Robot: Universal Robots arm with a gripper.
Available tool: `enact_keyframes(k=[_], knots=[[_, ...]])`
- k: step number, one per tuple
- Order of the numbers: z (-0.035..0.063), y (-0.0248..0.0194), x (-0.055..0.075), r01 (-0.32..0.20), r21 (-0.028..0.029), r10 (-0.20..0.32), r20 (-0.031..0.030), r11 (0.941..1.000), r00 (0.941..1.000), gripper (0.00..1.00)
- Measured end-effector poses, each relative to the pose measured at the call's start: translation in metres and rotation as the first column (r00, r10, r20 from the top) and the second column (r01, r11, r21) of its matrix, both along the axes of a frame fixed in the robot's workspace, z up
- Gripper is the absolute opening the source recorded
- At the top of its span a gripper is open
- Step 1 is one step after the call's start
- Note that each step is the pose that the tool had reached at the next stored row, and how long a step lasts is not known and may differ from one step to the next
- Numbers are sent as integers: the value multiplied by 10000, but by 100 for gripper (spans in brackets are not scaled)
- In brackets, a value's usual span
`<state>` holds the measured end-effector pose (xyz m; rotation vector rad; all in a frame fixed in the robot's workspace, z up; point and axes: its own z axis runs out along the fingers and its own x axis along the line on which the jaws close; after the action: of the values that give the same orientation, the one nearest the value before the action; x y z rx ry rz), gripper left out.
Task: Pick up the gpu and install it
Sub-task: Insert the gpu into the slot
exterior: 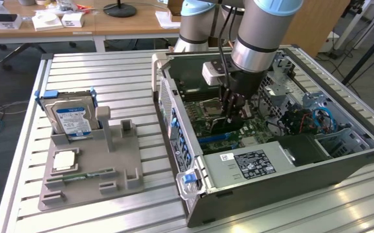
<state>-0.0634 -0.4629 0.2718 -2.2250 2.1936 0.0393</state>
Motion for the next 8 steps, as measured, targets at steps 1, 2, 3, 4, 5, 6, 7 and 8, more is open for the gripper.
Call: enact_keyframes(k=[1, 2, 3, 4, 5, 6, 7, 8], knots=[[0, 2, 0, 0, 0, 0, 0, 10000, 10000, 26], [-1, 4, 0, 1, 0, -1, 0, 10000, 10000, 26], [-1, 7, 0, 1, -1, -1, 0, 10000, 10000, 26], [-1, 8, 0, 0, 0, 0, 0, 10000, 10000, 26], [-1, 9, 0, -1, -1, 1, -1, 10000, 10000, 26], [-1, 9, -1, 0, -1, 0, -1, 10000, 10000, 26], [-1, 10, -3, 1, -1, -1, 0, 10000, 10000, 26], [-1, 11, -6, 2, 0, -2, 0, 10000, 10000, 26]])
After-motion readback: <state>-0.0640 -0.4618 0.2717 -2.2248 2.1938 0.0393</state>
